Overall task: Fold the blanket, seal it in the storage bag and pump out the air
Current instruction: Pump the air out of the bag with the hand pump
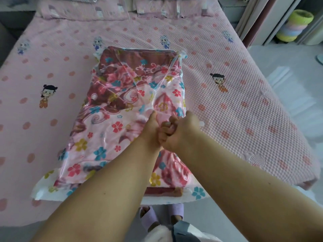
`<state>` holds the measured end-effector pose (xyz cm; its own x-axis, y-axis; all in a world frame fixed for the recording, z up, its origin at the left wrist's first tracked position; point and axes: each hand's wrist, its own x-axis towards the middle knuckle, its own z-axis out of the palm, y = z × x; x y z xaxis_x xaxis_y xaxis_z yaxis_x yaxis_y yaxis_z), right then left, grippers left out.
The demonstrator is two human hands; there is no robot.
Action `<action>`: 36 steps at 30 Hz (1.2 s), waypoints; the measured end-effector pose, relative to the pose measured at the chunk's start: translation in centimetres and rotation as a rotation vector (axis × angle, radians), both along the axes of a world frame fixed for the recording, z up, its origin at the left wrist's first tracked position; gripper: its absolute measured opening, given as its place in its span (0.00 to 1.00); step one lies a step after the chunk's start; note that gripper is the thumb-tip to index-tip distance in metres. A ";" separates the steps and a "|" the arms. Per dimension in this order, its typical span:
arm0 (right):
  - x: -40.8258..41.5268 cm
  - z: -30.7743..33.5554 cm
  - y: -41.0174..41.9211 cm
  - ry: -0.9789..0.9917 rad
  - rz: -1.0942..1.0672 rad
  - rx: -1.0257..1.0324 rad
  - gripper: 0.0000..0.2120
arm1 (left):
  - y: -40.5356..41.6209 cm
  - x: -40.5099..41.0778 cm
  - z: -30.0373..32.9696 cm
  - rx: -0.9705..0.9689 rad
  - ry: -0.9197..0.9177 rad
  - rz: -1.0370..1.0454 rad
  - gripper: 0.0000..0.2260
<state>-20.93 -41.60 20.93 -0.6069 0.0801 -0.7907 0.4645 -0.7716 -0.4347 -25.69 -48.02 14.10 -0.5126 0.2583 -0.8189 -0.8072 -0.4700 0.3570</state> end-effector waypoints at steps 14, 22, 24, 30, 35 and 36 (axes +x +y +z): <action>3.1 1.0 0.6 0.012 0.072 -0.077 0.29 | -0.3 0.2 -1.1 -0.109 0.082 -0.055 0.24; -0.3 0.3 -1.1 -0.061 -0.004 -0.036 0.30 | -0.5 0.0 -0.4 -0.149 0.058 -0.103 0.27; 1.1 -0.1 -0.5 0.046 0.061 0.035 0.29 | -0.6 0.0 -1.0 -0.144 0.075 -0.086 0.26; 4.6 1.7 0.7 -0.061 0.030 -0.123 0.31 | -1.0 0.1 -1.0 -0.188 0.085 -0.073 0.25; 0.0 0.1 -1.0 -0.006 0.027 0.019 0.30 | -0.7 -0.4 -0.8 -0.162 0.061 -0.076 0.27; 0.8 0.5 -0.6 0.022 0.050 0.002 0.30 | -0.7 -0.5 -0.9 -0.138 0.082 -0.074 0.26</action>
